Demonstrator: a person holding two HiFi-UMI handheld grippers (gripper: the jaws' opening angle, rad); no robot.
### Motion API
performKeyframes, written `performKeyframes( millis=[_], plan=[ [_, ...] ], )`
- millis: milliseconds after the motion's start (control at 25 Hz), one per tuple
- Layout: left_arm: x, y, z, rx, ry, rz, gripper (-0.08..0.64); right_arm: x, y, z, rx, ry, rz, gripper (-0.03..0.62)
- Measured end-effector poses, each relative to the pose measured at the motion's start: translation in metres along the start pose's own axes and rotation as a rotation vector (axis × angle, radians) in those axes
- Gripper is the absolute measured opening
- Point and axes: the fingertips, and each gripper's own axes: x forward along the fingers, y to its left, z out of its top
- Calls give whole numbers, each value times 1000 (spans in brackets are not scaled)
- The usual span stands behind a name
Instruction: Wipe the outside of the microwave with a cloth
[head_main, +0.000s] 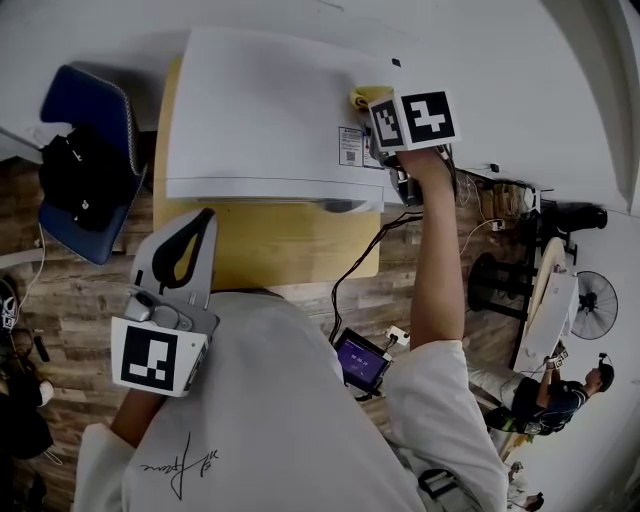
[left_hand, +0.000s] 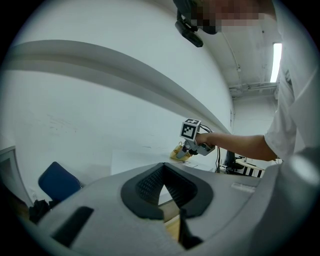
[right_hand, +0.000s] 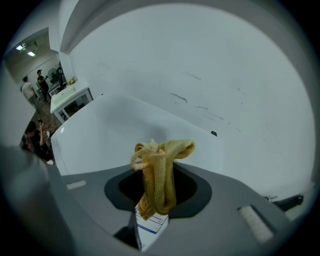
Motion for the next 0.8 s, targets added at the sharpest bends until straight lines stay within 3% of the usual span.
performKeyframes(
  millis=[120,280,800],
  plan=[
    [-2,1,-2,34,2,-10,-8,1,15,8,-10,-14,37,123],
    [-4,4,2,-9,-3,14,-8,2,42,22,-38,-36,92,121],
    [-14,12,5,-14,-21,47,-8,5,129,63,-141,-89,212,121]
  ],
)
